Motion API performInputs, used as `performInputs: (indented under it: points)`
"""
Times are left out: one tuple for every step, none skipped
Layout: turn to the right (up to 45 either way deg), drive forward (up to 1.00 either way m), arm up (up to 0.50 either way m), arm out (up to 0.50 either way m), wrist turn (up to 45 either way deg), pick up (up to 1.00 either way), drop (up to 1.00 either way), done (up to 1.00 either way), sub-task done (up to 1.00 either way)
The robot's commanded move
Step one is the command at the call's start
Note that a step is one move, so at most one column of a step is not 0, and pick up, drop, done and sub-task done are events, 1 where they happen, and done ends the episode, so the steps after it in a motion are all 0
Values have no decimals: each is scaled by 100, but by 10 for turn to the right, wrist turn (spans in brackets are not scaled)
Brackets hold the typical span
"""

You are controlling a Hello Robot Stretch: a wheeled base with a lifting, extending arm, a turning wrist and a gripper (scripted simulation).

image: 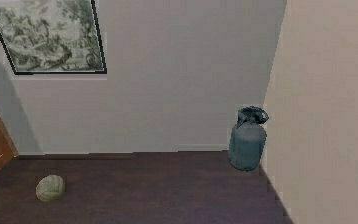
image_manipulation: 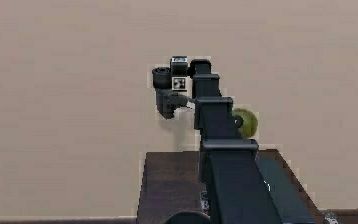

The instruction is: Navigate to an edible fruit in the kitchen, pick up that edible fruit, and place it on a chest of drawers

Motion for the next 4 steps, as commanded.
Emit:
performInputs:
  points:
    - [0,0,-10,0,0,0,0,0,0]
    - [0,0,-32,0,0,0,0,0,0]
    - [0,0,0,0,0,0,100,0,0]
    - [0,0,10,0,0,0,0,0,0]
